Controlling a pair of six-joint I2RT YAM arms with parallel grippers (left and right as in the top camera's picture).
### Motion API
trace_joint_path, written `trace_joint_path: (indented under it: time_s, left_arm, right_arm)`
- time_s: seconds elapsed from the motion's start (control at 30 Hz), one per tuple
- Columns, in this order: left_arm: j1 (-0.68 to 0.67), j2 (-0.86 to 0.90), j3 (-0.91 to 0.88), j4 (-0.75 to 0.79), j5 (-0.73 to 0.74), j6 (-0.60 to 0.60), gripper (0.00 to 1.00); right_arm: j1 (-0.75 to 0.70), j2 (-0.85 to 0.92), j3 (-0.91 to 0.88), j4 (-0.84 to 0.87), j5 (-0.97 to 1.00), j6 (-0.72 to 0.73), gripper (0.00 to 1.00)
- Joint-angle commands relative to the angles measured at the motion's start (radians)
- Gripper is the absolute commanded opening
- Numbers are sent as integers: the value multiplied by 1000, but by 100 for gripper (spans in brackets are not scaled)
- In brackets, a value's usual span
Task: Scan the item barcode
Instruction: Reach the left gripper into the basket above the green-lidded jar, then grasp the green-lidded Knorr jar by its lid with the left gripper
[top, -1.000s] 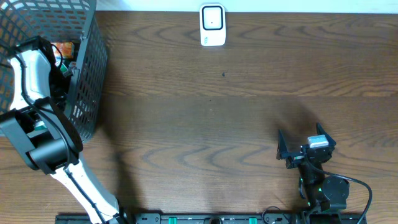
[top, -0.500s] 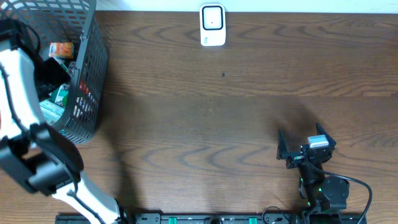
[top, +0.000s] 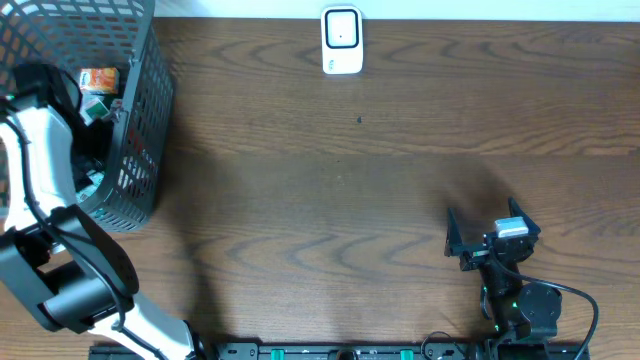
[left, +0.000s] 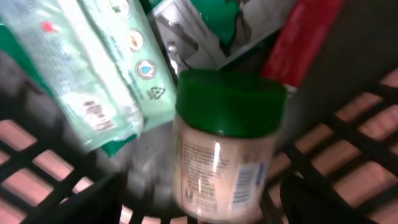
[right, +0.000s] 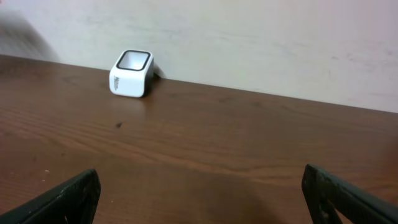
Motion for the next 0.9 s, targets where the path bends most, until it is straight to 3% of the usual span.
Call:
trace_joint_path:
  time_s: [0.0,0.87]
  left_arm:
    - [2,4,-55,48,-8,-10,81]
    - [2,4,-232,254,-8,-32,81]
  right_arm:
    - [3,-4,-1,-3,2,4,99]
    - [3,-4,-1,-4,2,4,99]
